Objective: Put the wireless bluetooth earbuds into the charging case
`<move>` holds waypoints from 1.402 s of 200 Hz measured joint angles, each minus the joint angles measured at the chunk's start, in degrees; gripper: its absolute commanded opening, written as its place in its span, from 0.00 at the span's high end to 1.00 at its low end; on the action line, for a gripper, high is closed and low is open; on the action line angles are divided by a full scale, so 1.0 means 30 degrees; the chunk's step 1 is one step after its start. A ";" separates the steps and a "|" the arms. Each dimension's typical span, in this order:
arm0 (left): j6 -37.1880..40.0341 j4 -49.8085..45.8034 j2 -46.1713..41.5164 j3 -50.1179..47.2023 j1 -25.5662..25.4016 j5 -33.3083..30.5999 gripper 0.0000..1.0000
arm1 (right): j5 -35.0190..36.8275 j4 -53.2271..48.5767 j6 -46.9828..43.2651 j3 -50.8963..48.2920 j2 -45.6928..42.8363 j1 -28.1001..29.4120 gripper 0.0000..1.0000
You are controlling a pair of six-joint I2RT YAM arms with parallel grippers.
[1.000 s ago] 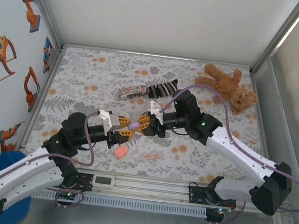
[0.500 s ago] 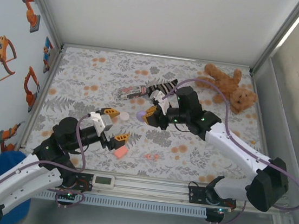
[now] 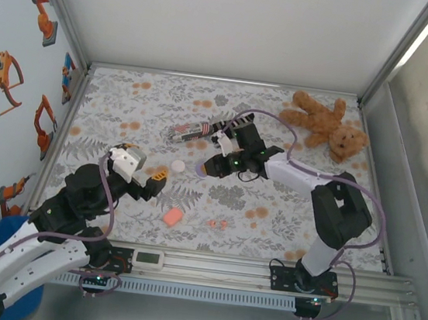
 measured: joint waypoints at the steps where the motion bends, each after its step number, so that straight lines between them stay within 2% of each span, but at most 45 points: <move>1: -0.0015 -0.0044 -0.0007 0.0000 0.0000 -0.0029 0.04 | -0.0015 0.0007 0.0058 0.0051 0.0080 -0.0022 0.82; 87: -0.0415 -0.0729 -0.1690 -0.0393 0.0000 -0.2331 0.04 | -0.0838 0.0160 0.1042 0.2871 0.4167 -0.0342 0.81; 134: -0.0415 -0.0743 -0.1413 -0.0495 0.0000 -0.2499 0.04 | -0.1137 -0.0328 0.1020 0.4444 0.6091 -0.0401 0.81; 215: -0.0423 -0.0743 -0.0452 -0.0495 0.0000 -0.2397 0.04 | -0.1698 -0.0678 0.1020 0.5362 0.7519 -0.0984 0.79; 280: -0.0605 -0.0743 -0.0277 -0.0495 0.0000 -0.2331 0.04 | -0.1639 -0.0765 0.1013 0.5530 0.7665 -0.1056 0.64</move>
